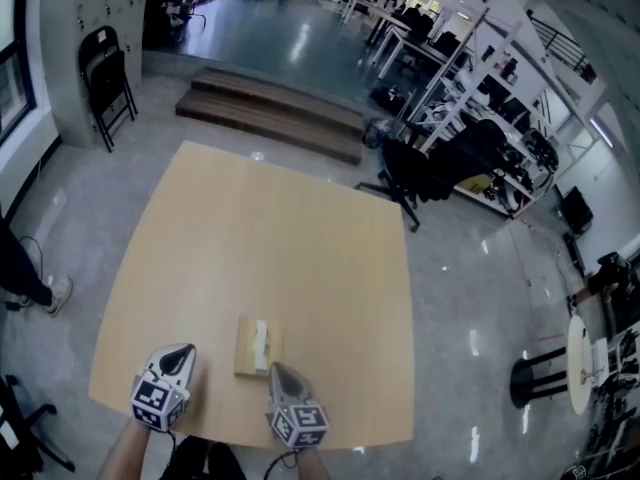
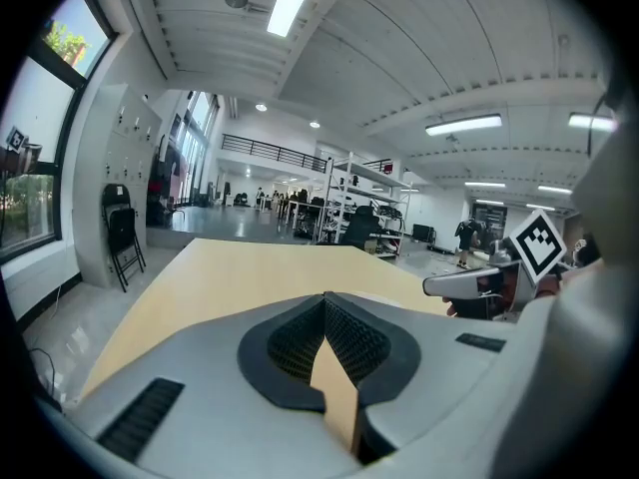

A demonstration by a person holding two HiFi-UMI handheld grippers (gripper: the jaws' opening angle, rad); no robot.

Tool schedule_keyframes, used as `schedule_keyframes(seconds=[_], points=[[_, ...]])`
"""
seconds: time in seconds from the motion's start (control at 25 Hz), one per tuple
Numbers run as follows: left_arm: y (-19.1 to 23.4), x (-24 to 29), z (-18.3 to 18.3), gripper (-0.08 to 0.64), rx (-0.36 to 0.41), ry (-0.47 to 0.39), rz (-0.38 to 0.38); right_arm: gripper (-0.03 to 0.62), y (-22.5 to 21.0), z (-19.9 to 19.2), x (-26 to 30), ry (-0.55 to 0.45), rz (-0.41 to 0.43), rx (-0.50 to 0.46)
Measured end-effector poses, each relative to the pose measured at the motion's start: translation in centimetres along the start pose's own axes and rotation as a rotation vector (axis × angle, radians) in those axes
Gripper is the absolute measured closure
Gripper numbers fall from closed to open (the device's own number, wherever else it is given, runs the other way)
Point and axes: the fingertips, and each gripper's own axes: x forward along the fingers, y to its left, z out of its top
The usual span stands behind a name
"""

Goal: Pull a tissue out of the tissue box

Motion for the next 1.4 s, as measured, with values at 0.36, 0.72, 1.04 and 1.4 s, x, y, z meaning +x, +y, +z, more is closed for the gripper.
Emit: schedule_keyframes(seconds=[0.36, 0.72, 1.04, 1.4], points=[[0.2, -0.5, -1.8, 0.554, -0.029, 0.031, 0.022, 0.580, 0.3, -2.3, 0.0, 0.037, 0.005, 0.013], [-0.2, -0.7, -2.8, 0.554, -0.046, 0.053, 0.014, 0.577, 0.4, -2.4, -0.2, 0.041, -0.023, -0.019], [0.0, -0.3, -3.1, 0.554, -0.050, 0.052, 0.013, 0.389, 0.1, -3.6, 1.1, 0.085, -0.019, -0.015], [1.5, -0.3, -2.3, 0.554, -0.050, 0.046, 0.029, 0.388, 0.5, -4.2, 2.3, 0.132, -0.010, -0.016]])
